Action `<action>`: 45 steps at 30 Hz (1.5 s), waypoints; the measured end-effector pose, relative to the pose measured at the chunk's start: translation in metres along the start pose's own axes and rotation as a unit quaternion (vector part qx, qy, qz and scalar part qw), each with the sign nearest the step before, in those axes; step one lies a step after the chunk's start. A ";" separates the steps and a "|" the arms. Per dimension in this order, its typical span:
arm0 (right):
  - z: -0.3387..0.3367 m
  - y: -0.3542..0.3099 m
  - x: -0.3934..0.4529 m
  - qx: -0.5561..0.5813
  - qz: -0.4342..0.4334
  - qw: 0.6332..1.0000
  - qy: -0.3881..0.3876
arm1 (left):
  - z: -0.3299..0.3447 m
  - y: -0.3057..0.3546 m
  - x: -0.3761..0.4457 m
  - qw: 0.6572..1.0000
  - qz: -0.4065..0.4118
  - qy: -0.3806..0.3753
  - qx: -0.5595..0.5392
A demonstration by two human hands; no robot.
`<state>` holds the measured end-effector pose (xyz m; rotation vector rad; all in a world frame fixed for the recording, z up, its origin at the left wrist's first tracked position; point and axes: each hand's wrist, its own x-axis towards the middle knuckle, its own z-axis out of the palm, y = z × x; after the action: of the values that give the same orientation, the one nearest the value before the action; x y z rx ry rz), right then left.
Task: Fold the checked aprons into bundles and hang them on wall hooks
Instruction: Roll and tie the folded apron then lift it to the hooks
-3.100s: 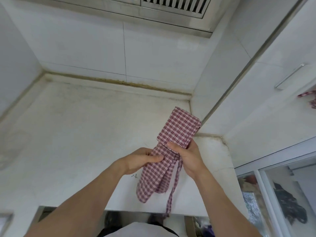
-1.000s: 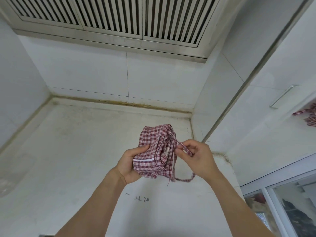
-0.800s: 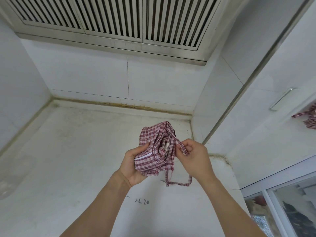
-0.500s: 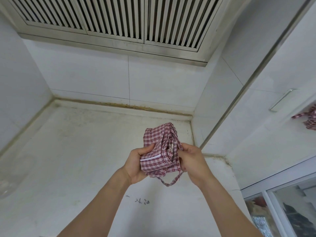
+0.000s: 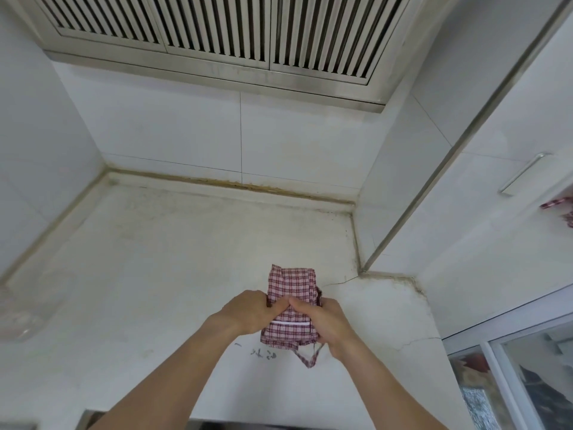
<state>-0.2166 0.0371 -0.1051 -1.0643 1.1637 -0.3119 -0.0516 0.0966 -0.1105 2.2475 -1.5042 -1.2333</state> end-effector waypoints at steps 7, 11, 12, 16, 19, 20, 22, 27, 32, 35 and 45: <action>0.018 0.087 0.027 -0.087 0.048 0.995 0.006 | 0.054 -0.037 0.013 0.954 0.014 0.095 0.284; 0.028 0.113 0.031 -0.179 0.002 0.984 -0.006 | 0.079 -0.050 0.017 0.963 0.064 0.089 0.244; 0.029 0.113 0.032 -0.216 -0.012 0.976 -0.012 | 0.082 -0.053 0.018 0.970 0.066 0.079 0.218; 0.025 0.098 0.033 -0.428 -0.028 0.897 -0.108 | 0.090 -0.057 0.020 0.984 0.039 0.055 0.167; 0.007 0.073 0.025 -0.535 -0.001 0.824 -0.185 | 0.091 -0.049 0.024 0.983 0.014 0.042 0.176; -0.003 0.061 0.022 -0.551 0.007 0.811 -0.194 | 0.092 -0.046 0.025 0.982 0.009 0.040 0.183; -0.026 0.031 0.015 -0.543 -0.011 0.819 -0.184 | 0.092 -0.042 0.028 0.982 0.003 0.036 0.184; -0.064 -0.016 0.002 -0.497 0.053 0.849 -0.171 | 0.099 -0.025 0.035 0.983 0.015 -0.001 0.181; -0.077 -0.015 -0.003 -0.546 0.082 0.819 -0.153 | 0.104 -0.011 0.041 0.982 0.014 -0.016 0.186; -0.087 -0.007 -0.004 -0.548 0.080 0.820 -0.147 | 0.104 -0.010 0.043 0.983 0.007 -0.016 0.181; -0.121 0.006 -0.014 -0.546 0.053 0.831 -0.095 | 0.095 -0.005 0.052 0.981 -0.019 -0.003 0.195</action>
<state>-0.3274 -0.0125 -0.1023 -1.9484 1.1989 0.6414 -0.1075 0.0835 -0.2027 2.5169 -1.8504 -1.0244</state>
